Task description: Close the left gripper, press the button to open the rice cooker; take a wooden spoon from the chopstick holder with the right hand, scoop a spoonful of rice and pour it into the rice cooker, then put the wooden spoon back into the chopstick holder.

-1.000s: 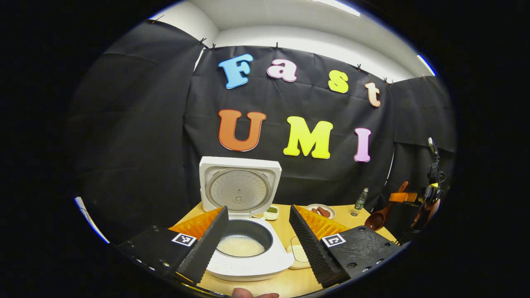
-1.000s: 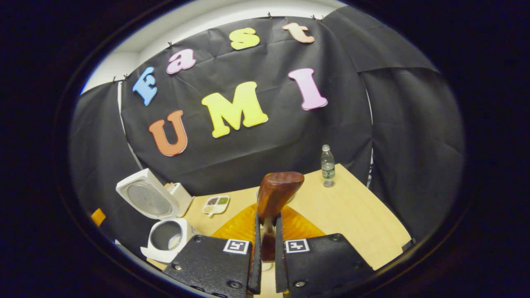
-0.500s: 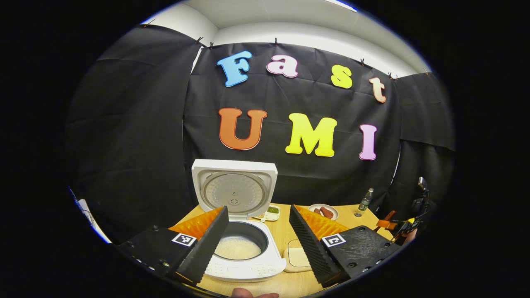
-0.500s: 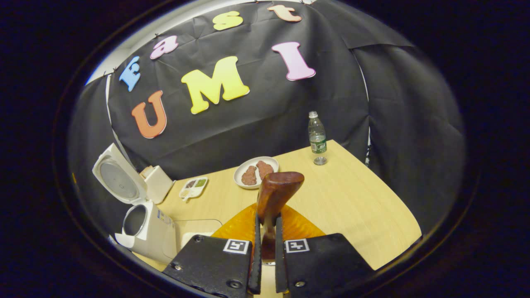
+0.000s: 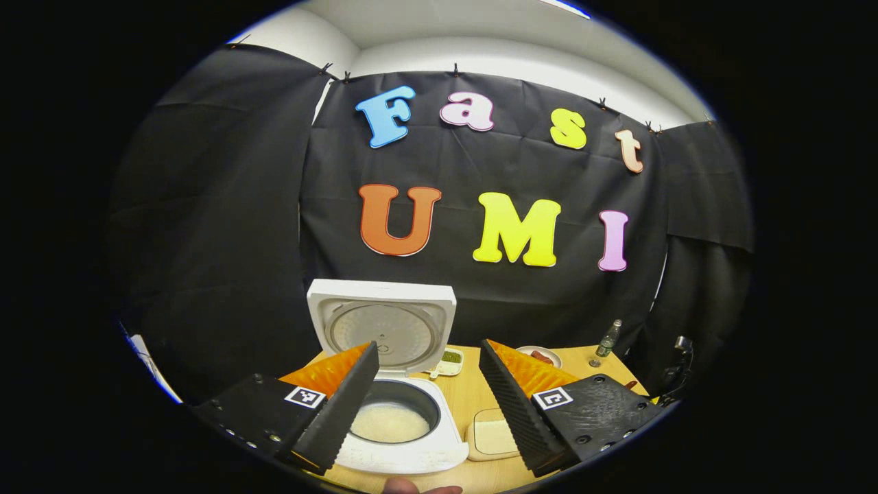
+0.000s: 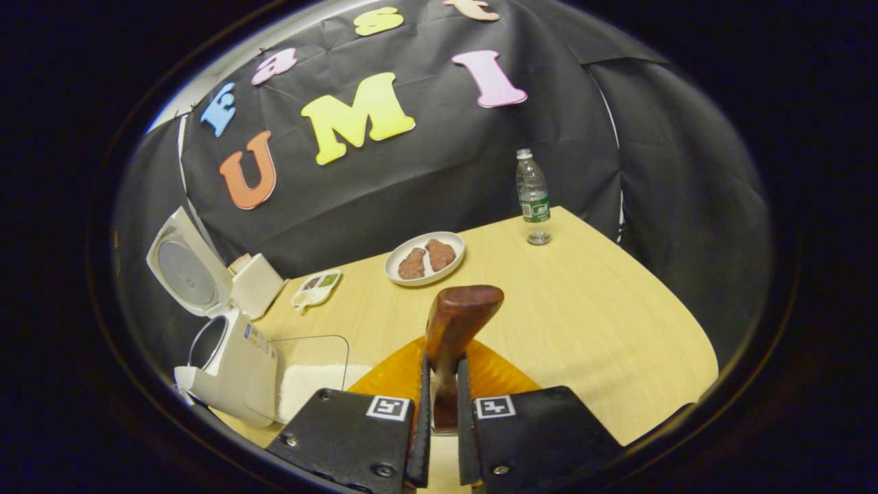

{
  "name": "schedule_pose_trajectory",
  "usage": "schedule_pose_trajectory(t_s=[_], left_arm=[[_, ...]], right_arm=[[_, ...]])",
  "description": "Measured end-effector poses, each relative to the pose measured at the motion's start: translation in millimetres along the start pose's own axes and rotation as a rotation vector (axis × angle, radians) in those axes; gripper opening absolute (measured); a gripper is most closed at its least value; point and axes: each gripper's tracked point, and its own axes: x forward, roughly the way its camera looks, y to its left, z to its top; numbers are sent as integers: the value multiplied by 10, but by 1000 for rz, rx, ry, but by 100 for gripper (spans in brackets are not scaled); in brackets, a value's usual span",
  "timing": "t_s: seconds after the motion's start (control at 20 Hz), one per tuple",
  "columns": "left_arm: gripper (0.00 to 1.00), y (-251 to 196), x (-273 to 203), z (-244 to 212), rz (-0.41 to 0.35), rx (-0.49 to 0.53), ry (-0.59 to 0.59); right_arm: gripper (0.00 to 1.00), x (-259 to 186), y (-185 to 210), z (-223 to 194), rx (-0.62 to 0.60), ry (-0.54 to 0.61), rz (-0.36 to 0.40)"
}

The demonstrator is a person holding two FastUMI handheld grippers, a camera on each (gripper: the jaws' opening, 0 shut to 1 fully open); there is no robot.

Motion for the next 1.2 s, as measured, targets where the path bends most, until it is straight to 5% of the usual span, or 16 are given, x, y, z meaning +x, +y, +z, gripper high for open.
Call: schedule_pose_trajectory(t_s=[0.15, 0.25, 0.3, 0.35, 0.75, 0.9, 1.05, 1.2], left_arm=[[94, -62, 136, 117, -22, 13, -26], [94, -92, 222, 184, -36, -7, -31], [94, -106, 246, 215, -43, -21, -36], [94, -126, 265, 231, -52, -32, -35], [94, 25, 522, 413, -78, 5, -59], [94, 140, 785, 492, -67, 25, -63], [94, 219, 992, 571, -42, 43, -76], [94, 273, 1142, 635, -34, 64, -68]], right_arm=[[24, -63, -16, 41, -18, -26, 4], [34, -144, -111, 138, -31, -55, -24], [51, -202, -138, 178, -25, -64, -36], [56, -263, -212, 231, -19, -76, -68], [72, -1072, -254, 869, 28, -240, -200], [92, -1413, -135, 1109, 9, -312, -245], [100, -1689, 20, 1208, 7, -342, -263], [96, -1822, 141, 1297, -15, -365, -283]])
